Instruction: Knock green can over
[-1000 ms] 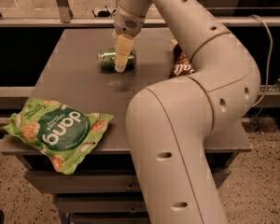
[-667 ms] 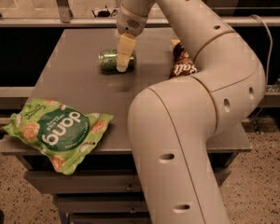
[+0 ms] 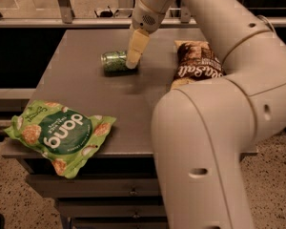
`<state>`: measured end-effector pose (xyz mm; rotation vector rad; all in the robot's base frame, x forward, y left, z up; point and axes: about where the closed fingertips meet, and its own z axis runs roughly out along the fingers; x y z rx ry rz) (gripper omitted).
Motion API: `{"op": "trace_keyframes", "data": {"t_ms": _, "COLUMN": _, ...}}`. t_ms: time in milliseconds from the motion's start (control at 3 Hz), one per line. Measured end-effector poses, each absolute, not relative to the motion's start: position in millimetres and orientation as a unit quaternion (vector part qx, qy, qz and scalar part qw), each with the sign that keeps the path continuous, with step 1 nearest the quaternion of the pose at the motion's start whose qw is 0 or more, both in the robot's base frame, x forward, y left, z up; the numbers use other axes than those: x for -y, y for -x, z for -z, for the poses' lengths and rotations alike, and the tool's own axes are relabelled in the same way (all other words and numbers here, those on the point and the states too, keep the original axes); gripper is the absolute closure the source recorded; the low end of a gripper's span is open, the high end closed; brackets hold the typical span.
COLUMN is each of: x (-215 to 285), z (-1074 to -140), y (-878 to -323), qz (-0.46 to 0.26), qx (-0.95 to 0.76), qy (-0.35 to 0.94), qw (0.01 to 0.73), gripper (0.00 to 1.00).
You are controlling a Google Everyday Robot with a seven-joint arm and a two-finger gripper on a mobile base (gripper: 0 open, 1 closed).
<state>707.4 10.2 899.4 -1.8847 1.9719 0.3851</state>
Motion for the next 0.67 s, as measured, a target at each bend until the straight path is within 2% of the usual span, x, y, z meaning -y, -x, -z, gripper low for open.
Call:
{"op": "trace_keyframes", "data": {"t_ms": 333, "x": 45.6, "z": -931.5, "y": -701.1, "qz": -0.147, "qx": -0.731, "qy": 0.605, "qw": 0.279, "gripper": 0.0}}
{"op": "trace_keyframes", "data": {"t_ms": 667, "x": 88.4, "z": -976.5, "y": -671.2, "qz": -0.148, "qx": -0.735, "qy": 0.551, "qw": 0.367, "gripper": 0.0}}
